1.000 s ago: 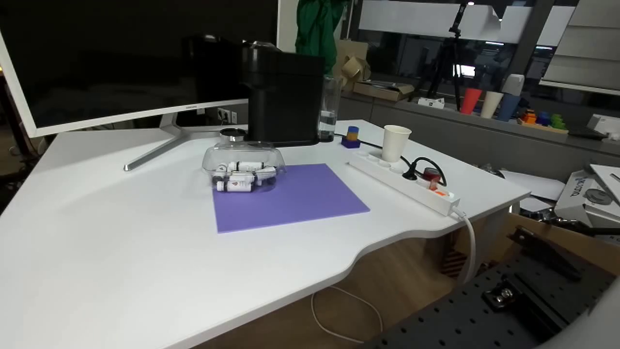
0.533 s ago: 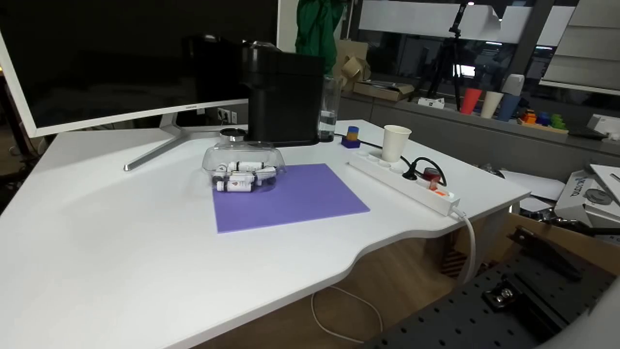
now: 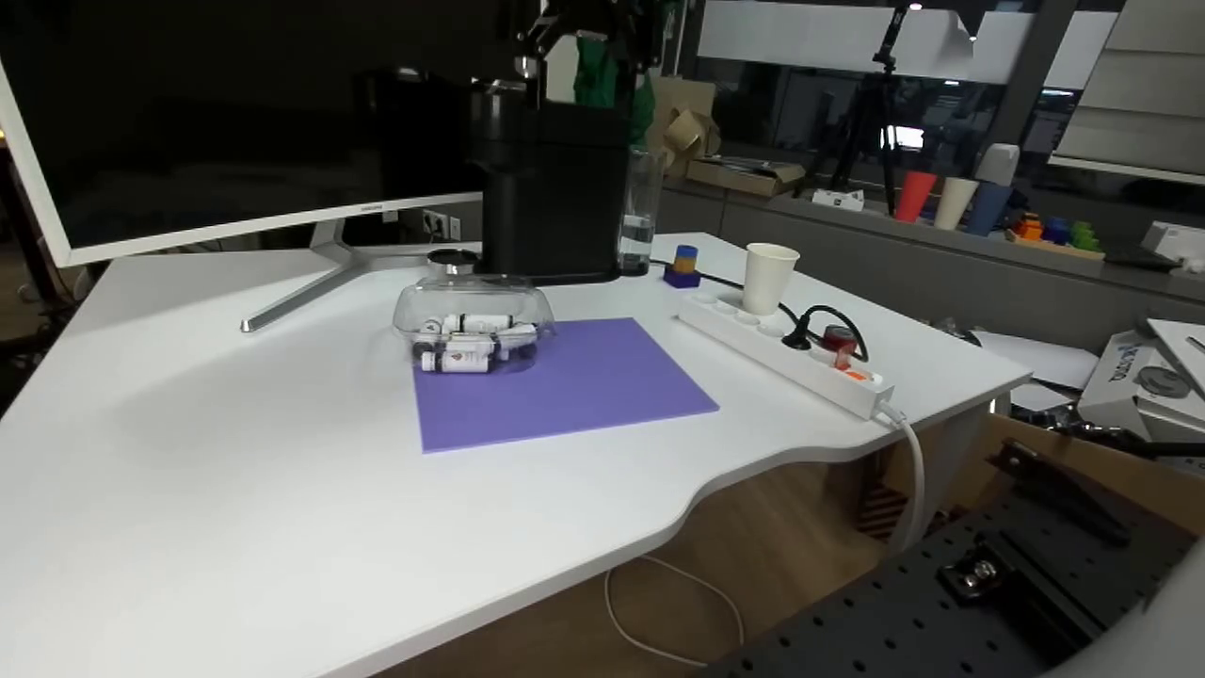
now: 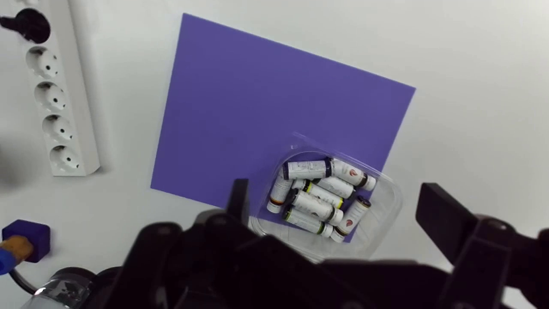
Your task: Pick up a marker from the clear bowl and put it on the table.
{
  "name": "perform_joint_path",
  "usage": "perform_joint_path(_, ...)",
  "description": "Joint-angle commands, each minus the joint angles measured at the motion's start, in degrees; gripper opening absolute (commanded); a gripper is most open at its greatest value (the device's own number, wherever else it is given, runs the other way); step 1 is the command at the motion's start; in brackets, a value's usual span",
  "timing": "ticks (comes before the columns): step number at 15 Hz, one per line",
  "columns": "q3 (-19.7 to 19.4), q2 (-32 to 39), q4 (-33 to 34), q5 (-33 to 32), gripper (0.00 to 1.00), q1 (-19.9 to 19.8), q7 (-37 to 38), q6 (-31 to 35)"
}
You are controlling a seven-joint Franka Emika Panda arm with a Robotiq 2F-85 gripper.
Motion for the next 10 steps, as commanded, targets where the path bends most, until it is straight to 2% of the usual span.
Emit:
perform_joint_path(1,1.51,11.66,12.28,-8.66,1.0,0.42,-0.78,-6.1)
perform_joint_path(4,2.13,17.18,18.25,-15.93,1.0,1.99,-0.56,-8.36)
perform_joint_path(5,1.82,13.7,12.73,-12.77,1.0,1.27,-0.91,-5.07)
perform_joint_path(8,2.08,17.16,16.57,-14.73,1.0,2.09,-0.92,-6.33)
perform_joint_path(10,2.09,15.86,14.3,-15.67,1.0,1.56,-4.94,-3.22)
